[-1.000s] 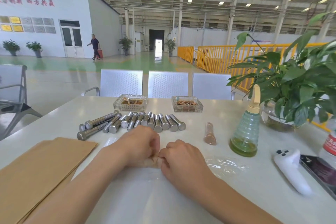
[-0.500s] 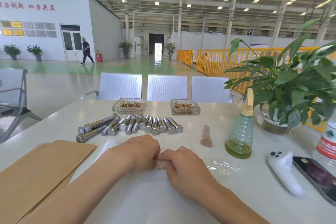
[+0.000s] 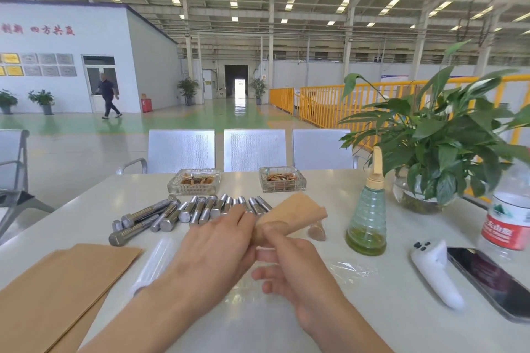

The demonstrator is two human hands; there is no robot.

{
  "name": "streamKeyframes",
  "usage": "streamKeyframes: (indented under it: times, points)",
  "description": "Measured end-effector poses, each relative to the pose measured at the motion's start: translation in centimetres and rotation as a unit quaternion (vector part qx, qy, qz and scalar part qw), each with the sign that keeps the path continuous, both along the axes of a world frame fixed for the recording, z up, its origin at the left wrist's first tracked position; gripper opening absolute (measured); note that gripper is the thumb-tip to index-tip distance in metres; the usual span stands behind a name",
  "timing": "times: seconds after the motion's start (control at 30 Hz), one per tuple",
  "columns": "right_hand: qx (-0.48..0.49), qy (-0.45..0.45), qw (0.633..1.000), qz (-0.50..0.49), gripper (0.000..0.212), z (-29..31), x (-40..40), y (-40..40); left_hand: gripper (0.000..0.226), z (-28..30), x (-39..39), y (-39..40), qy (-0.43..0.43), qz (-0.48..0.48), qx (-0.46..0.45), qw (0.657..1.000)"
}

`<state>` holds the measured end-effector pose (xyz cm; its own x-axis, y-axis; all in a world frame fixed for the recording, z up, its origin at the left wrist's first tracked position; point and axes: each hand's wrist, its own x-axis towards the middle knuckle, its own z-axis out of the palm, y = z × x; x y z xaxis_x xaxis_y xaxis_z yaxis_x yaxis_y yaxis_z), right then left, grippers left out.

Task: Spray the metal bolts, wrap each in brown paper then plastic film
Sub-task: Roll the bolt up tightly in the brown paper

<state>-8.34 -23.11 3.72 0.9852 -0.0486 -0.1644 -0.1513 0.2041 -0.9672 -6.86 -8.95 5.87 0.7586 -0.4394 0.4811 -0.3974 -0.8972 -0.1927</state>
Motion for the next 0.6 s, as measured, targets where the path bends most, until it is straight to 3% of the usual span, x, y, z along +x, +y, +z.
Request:
streamKeyframes:
  times: [0.17, 0.27, 0.33, 0.4, 0.5, 0.53, 0.6]
  points:
    - [0.139, 0.021, 0.989, -0.05, 0.008, 0.0, 0.9, 0.4, 0.037, -0.5, -1.0, -1.4, -0.009, -0.054, -0.017, 0.998]
    - [0.17, 0.018, 0.984, -0.059, 0.007, -0.6, 1.4, 0.4, 0.034, -1.4, -0.8, -1.7, 0.028, -0.035, -0.04, 0.998]
    - [0.171, 0.0, 0.984, -0.046, 0.013, -0.7, 1.8, 0.2, 0.034, -1.4, -0.3, -1.5, 0.076, -0.026, -0.11, 0.991]
    - [0.158, -0.027, 0.987, -0.013, 0.02, -0.5, 2.0, -0.2, 0.035, -0.9, 0.4, -1.0, 0.175, -0.039, -0.211, 0.961]
    - [0.15, -0.061, 0.986, 0.04, 0.023, 0.2, 2.2, -0.7, 0.031, 0.3, 1.4, -0.3, 0.366, -0.082, -0.384, 0.844]
    - [0.152, -0.071, 0.984, 0.054, 0.026, 0.3, 2.3, -0.8, 0.03, 0.5, 1.8, -0.2, 0.394, -0.096, -0.396, 0.824]
    - [0.146, -0.088, 0.982, 0.076, 0.033, 0.2, 2.5, -1.0, 0.034, 0.5, 2.3, -0.1, 0.413, -0.116, -0.368, 0.825]
